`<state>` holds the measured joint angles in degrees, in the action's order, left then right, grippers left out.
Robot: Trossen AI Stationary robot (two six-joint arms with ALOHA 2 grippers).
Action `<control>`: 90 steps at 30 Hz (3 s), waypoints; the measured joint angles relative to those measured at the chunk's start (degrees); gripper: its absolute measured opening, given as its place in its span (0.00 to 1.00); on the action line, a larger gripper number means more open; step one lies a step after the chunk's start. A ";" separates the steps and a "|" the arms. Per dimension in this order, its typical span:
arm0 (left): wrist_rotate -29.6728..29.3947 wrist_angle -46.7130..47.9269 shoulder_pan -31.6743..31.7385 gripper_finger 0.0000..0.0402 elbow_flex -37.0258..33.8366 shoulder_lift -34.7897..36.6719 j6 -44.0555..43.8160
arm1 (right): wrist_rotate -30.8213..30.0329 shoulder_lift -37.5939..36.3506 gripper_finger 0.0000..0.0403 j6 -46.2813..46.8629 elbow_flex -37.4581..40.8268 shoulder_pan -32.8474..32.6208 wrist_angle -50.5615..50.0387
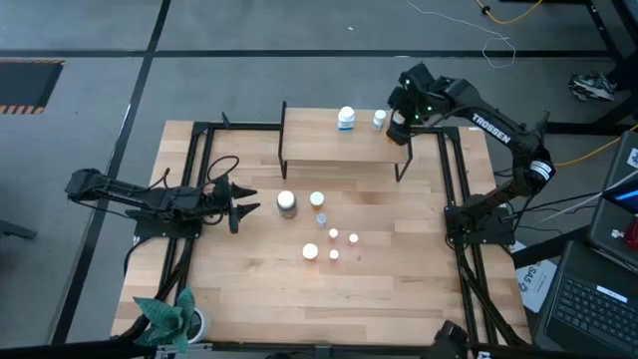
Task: Pick and place medicine bottles onto shelf by color
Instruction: Put the top right red pill bottle on the shelf
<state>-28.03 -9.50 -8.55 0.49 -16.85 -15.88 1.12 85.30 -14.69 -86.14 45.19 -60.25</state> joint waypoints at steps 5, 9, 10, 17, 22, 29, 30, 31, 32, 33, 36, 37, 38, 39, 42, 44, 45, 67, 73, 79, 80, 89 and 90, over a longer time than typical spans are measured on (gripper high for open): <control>0.00 0.00 0.00 0.52 -0.01 0.00 0.00 | 0.37 0.00 0.81 3.35 -7.73 0.00 -1.00; 0.00 0.00 0.00 0.52 0.00 0.01 0.00 | 7.31 -0.11 0.81 9.58 -12.34 -0.09 -3.48; 0.00 0.00 -0.01 0.52 0.00 -0.01 0.00 | 11.18 -0.11 0.81 10.54 -12.79 -0.12 -4.02; 0.00 -0.02 0.01 0.52 -0.02 -0.01 -0.04 | 30.03 -0.10 0.81 11.42 -11.77 -9.70 -5.51; 0.00 -0.02 0.01 0.52 0.00 -0.01 -0.02 | 19.65 -0.09 0.81 13.44 -8.43 -22.50 -2.86; 0.00 -0.04 0.01 0.52 0.00 0.01 -0.02 | 0.11 -0.07 0.81 25.19 0.78 -34.60 5.64; 0.00 -0.04 0.01 0.52 0.00 0.01 0.00 | 0.15 -0.07 0.81 26.90 2.54 -35.52 7.79; 0.00 -0.04 -0.01 0.52 0.00 -0.01 0.00 | 0.29 -0.07 0.81 28.34 4.42 -36.36 9.66; 0.00 -0.04 -0.01 0.52 0.00 -0.01 0.00 | 0.45 -0.07 0.81 29.50 6.12 -37.21 10.91; 0.00 -0.04 0.01 0.52 0.00 0.01 0.00 | 0.46 -0.07 0.81 30.40 7.91 -38.13 12.22; 0.00 -0.02 0.00 0.52 0.00 0.00 0.00 | 0.46 -0.07 0.81 31.11 12.94 -40.66 16.72; 0.00 -0.02 0.01 0.52 0.00 -0.01 0.00 | 0.46 -0.07 0.81 31.09 14.62 -41.57 18.07; 0.00 -0.02 0.01 0.52 0.00 -0.01 0.00 | 0.46 -0.04 0.81 31.13 16.06 -42.46 19.67; 0.00 -0.02 0.00 0.52 0.00 0.00 0.00 | 0.44 -0.04 0.81 31.14 17.36 -43.40 21.76; 0.00 -0.01 0.00 0.52 0.00 0.01 0.01 | 0.44 -0.07 0.81 30.87 20.92 -46.58 28.21; 0.00 -0.02 0.00 0.52 0.00 0.01 0.02 | 0.36 -0.07 0.81 30.70 23.21 -48.69 31.13; 0.00 0.00 0.01 0.52 0.00 0.01 0.02 | -0.06 -0.07 0.81 30.74 24.29 -49.68 32.34; 0.00 0.00 0.00 0.52 0.00 0.00 5.10 | -12.08 8.04 0.81 31.21 31.88 -60.89 38.89; 0.00 0.00 -0.01 0.52 0.00 0.01 5.05 | -12.10 9.66 0.73 34.14 31.87 -60.87 39.11; 0.00 0.00 0.00 0.52 0.00 0.00 5.01 | -12.11 9.88 0.55 37.07 31.86 -60.87 39.12; 0.00 0.00 -0.01 0.52 0.00 0.01 4.98 | -12.10 9.88 0.52 37.10 31.86 -60.87 39.09; 0.00 0.00 0.00 0.52 0.00 0.00 4.96 | -12.10 9.88 0.32 37.81 31.86 -60.87 39.17; 0.00 0.00 -0.01 0.52 0.00 0.01 4.96 | -12.10 9.88 0.30 38.66 31.86 -60.84 39.17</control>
<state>-28.03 -9.50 -8.56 0.49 -16.84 -10.92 -10.98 95.18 23.97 -54.28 -15.65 -21.08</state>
